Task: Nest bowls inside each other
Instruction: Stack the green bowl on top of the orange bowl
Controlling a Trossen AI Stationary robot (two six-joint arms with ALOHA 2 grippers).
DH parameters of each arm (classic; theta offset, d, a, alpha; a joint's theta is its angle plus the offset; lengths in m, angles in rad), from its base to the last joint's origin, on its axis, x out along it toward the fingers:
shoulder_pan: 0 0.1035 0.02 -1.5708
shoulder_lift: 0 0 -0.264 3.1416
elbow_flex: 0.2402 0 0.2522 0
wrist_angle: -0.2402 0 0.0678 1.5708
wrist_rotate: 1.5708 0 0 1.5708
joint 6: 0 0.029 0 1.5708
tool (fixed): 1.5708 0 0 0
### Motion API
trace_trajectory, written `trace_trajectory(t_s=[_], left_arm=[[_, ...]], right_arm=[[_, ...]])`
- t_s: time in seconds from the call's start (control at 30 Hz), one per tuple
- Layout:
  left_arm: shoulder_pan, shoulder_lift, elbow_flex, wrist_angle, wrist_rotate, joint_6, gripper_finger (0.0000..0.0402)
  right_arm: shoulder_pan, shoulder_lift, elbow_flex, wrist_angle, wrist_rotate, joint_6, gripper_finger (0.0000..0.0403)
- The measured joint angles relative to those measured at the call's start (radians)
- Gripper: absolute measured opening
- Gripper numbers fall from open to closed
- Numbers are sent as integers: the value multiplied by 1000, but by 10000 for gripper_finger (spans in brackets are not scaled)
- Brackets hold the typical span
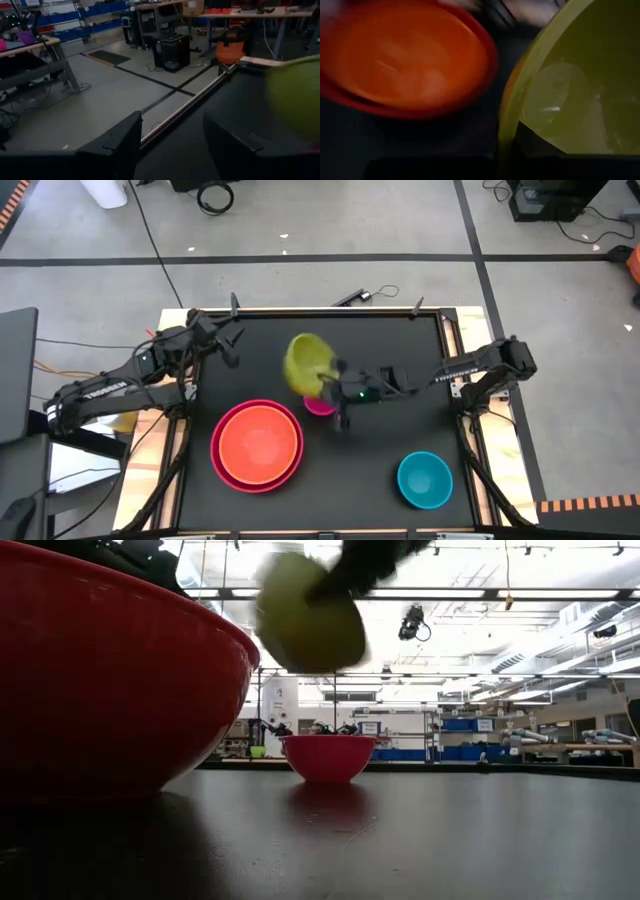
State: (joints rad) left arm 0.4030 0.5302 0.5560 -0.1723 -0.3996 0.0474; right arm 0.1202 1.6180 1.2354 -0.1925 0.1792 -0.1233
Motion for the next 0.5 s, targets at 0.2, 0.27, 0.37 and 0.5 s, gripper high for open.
trace_trajectory(t_s=[0.2,0.27,0.37,0.5], left_arm=[[0,41,0,24,0,30,215],[-1,51,0,28,0,41,215],[0,54,0,37,0,43,215],[-1,59,0,74,0,47,215]], right_arm=[[85,96,8,326,-232,-227,17],[88,151,34,342,-278,-236,17],[88,244,85,339,-320,-242,17],[102,351,176,283,-326,-320,17]])
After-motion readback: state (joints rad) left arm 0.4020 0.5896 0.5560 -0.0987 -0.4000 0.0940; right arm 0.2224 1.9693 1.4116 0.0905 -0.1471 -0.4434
